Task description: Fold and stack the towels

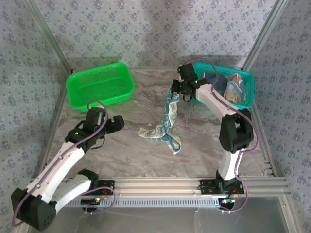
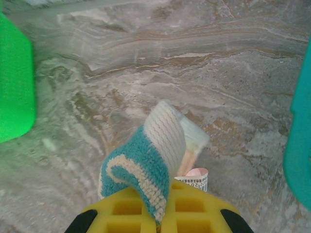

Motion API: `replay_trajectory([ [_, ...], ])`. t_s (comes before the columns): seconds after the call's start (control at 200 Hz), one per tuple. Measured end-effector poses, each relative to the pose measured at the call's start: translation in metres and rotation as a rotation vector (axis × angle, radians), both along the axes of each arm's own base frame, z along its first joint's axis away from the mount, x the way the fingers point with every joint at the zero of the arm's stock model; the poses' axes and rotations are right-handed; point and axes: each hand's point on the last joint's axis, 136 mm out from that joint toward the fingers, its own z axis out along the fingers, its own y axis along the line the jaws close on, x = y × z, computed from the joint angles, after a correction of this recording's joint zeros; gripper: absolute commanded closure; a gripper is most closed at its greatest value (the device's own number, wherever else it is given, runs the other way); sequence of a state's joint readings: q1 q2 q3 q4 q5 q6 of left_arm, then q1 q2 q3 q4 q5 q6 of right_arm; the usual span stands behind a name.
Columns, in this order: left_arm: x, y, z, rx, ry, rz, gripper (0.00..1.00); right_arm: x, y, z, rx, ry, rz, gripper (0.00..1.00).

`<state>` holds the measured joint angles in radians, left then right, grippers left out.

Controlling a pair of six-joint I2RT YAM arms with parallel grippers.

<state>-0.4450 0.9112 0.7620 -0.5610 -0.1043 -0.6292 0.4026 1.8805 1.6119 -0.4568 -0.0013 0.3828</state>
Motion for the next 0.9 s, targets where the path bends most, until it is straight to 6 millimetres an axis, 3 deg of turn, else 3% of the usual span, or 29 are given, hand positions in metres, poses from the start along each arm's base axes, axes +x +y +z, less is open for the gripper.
replay_trajectory([
  [0.17,-0.001,-0.023,-0.022,0.007,0.056,-0.095,0.18,0.008,0.008,-0.009,-0.002,0.021,0.025,1.00],
  [0.19,-0.001,-0.025,-0.025,0.012,0.063,-0.111,0.19,0.009,0.009,-0.008,0.000,0.019,0.027,0.86],
  [0.23,-0.001,-0.031,-0.031,0.013,0.077,-0.133,0.21,0.010,0.011,-0.006,0.005,0.015,0.030,0.46],
  [0.255,-0.002,-0.035,-0.034,0.016,0.086,-0.151,0.23,0.009,0.012,-0.005,0.007,0.014,0.035,0.38],
  [0.42,-0.003,-0.060,-0.058,0.034,0.145,-0.267,0.38,0.014,0.020,0.009,0.001,0.001,0.059,0.35],
  [0.51,-0.007,-0.075,-0.070,0.047,0.171,-0.335,0.44,0.005,0.024,0.010,-0.008,-0.004,0.071,0.35],
  [0.59,-0.011,-0.088,-0.081,0.062,0.185,-0.398,0.45,-0.024,0.024,-0.003,-0.032,0.026,0.090,0.37],
  [0.899,-0.024,-0.122,-0.126,0.152,0.238,-0.579,0.43,-0.181,0.019,-0.045,-0.058,0.107,0.187,0.42],
])
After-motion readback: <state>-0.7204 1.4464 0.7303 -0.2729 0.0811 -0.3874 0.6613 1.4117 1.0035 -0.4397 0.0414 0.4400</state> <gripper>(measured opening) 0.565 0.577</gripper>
